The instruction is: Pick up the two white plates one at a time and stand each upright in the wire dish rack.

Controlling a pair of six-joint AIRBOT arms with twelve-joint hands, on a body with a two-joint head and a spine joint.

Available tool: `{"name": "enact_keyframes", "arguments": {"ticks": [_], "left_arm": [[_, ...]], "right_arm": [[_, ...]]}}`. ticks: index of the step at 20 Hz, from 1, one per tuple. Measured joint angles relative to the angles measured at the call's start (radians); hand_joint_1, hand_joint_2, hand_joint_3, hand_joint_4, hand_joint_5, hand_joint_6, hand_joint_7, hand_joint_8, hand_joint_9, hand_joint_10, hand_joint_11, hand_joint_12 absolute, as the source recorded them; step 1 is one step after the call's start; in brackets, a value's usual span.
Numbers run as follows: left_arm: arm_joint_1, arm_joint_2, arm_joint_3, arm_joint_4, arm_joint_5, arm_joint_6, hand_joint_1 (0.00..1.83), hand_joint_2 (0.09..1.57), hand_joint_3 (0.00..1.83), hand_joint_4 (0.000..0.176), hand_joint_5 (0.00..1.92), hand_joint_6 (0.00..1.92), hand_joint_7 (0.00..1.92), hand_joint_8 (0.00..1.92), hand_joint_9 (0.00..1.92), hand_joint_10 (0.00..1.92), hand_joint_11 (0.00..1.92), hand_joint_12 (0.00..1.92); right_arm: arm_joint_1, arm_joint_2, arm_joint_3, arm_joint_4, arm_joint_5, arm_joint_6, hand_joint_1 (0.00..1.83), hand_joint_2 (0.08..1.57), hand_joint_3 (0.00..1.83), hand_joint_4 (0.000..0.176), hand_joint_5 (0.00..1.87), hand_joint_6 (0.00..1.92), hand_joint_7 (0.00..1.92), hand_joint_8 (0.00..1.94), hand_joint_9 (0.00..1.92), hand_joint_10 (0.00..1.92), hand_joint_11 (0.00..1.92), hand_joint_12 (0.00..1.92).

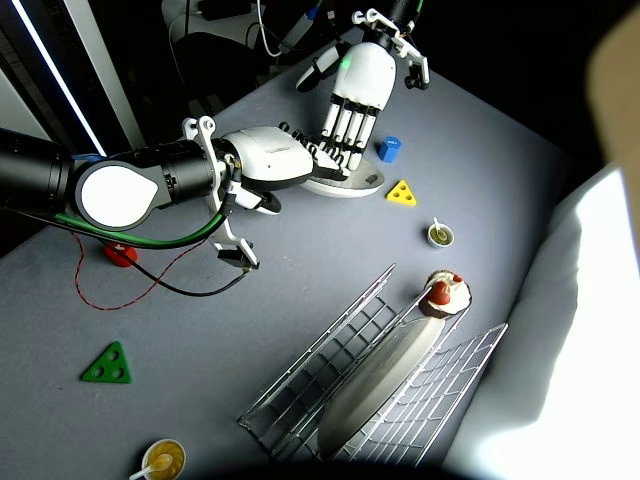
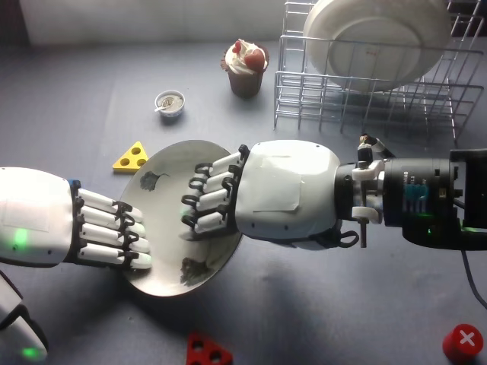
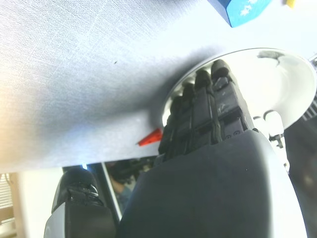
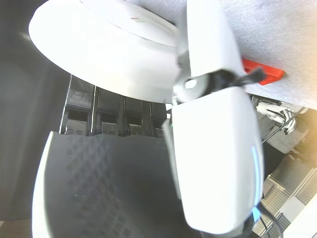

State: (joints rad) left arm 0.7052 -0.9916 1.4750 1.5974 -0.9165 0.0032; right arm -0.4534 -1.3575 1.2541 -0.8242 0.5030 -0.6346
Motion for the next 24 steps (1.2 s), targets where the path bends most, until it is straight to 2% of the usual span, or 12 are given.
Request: {"name": "enact_keyframes", "arguments": {"ticks": [1, 2, 9, 13, 17, 20, 24], "left_arm": [[0.0, 0.0, 0.0, 0.0, 0.0, 0.001, 0.0, 0.93, 0.0, 0.0, 0.12, 0.0, 0.16, 0.0, 0.16, 0.0, 0.17, 0.0], [0.0, 0.0, 0.002, -0.003, -0.002, 0.003, 0.0, 0.92, 0.0, 0.0, 0.12, 0.0, 0.17, 0.0, 0.16, 0.01, 0.17, 0.0], [0.0, -0.003, 0.009, -0.004, -0.006, 0.006, 0.0, 0.94, 0.0, 0.0, 0.12, 0.0, 0.17, 0.0, 0.17, 0.0, 0.19, 0.01], [-0.015, -0.006, 0.013, -0.039, -0.008, 0.006, 0.0, 0.93, 0.0, 0.0, 0.13, 0.01, 0.18, 0.0, 0.18, 0.01, 0.21, 0.02], [-0.046, -0.016, 0.035, -0.153, -0.019, -0.001, 0.0, 0.93, 0.0, 0.0, 0.12, 0.0, 0.17, 0.0, 0.17, 0.0, 0.2, 0.01], [-0.079, 0.006, 0.059, -0.235, 0.008, -0.002, 0.0, 0.94, 0.0, 0.0, 0.13, 0.0, 0.18, 0.0, 0.17, 0.0, 0.19, 0.01], [-0.117, 0.028, 0.075, -0.351, 0.025, -0.002, 0.0, 0.94, 0.01, 0.0, 0.11, 0.0, 0.16, 0.0, 0.17, 0.0, 0.19, 0.01]], "right_arm": [[0.0, 0.0, -0.003, 0.002, 0.006, -0.006, 1.52, 1.05, 0.0, 0.0, 0.94, 0.77, 1.07, 0.54, 1.06, 0.78, 1.05, 1.23], [0.003, 0.0, -0.01, 0.005, 0.014, -0.008, 1.5, 1.05, 0.0, 0.0, 0.94, 0.93, 1.07, 0.56, 1.08, 0.78, 1.07, 1.24], [0.008, 0.015, -0.034, 0.013, 0.038, -0.014, 1.49, 1.07, 0.0, 0.0, 0.92, 1.04, 1.03, 0.66, 1.04, 0.83, 1.02, 1.31], [0.007, 0.032, -0.05, 0.019, 0.023, -0.013, 1.49, 1.08, 0.0, 0.0, 0.89, 1.08, 0.97, 0.75, 1.01, 0.87, 1.0, 1.35], [0.006, 0.078, -0.084, 0.135, -0.019, 0.003, 1.49, 1.08, 0.0, 0.0, 0.91, 1.06, 1.0, 0.74, 1.01, 0.87, 0.96, 1.38], [0.014, 0.15, -0.114, 0.144, -0.052, 0.088, 1.49, 1.09, 0.0, 0.0, 0.89, 1.07, 0.98, 0.74, 1.0, 0.9, 0.98, 1.39], [0.076, 0.203, -0.154, 0.176, -0.077, 0.181, 1.49, 1.08, 0.0, 0.0, 0.91, 1.05, 0.99, 0.71, 1.02, 0.87, 0.99, 1.38]]}}
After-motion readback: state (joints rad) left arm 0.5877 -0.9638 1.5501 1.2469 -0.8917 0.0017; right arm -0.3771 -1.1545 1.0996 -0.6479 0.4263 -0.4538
